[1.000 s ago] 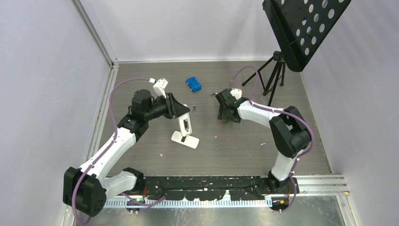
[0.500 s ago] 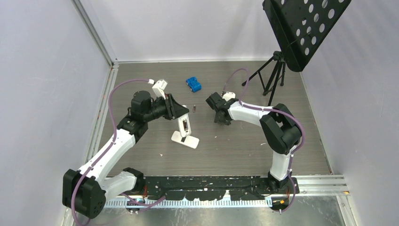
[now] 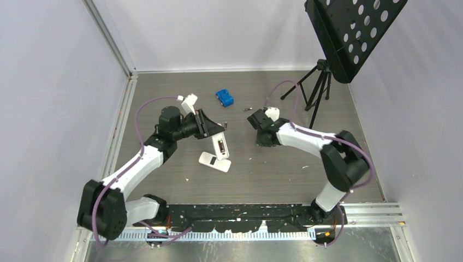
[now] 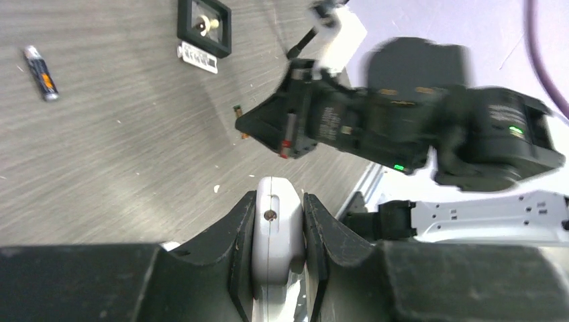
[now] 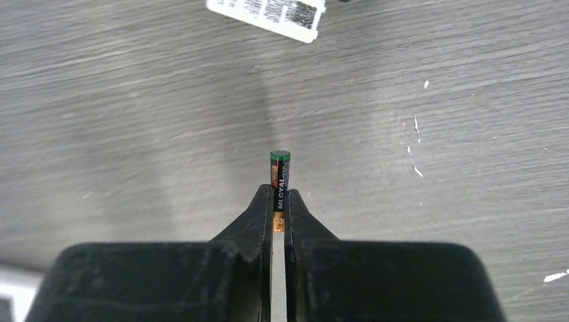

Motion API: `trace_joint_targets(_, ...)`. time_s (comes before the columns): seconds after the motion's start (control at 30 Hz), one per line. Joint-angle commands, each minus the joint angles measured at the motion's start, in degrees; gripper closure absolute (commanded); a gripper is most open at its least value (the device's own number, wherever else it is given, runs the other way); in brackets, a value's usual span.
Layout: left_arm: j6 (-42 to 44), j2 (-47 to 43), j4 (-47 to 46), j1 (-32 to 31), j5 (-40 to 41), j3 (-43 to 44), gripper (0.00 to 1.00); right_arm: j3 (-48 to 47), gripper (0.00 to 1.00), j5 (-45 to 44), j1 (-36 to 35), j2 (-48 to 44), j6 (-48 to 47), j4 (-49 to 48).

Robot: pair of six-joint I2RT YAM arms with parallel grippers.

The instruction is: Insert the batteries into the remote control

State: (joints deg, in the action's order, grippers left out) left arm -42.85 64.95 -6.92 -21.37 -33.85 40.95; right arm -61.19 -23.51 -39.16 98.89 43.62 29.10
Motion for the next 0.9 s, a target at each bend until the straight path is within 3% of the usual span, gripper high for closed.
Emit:
trace_joint_targets(0.0, -15.9, 6.7, -15.9, -0.6, -4.2, -2.1, 1.00, 1.2, 0.99, 6.0, -0.1, -13.4, -3.6, -1.3)
trace_joint_targets(0.17, -26.2, 17.5, -32.1, -2.8, -7.7, -2.5, 1.00, 3.4, 0.99, 16.1, -0.8, -26.1, -7.4, -2.9)
trace_joint_targets(0.3, -30.9, 24.4, -39.8, -3.8, -8.9, -1.7, 1.00, 3.7, 0.99, 28.8, -1.6, -31.2, -9.2, -4.6)
trace_joint_targets(0.87, -32.4, 27.7, -40.7, -5.2, -10.3, -0.8, 1.00, -1.5, 0.93, 31.0, -8.5, -24.9, -11.8, -2.5)
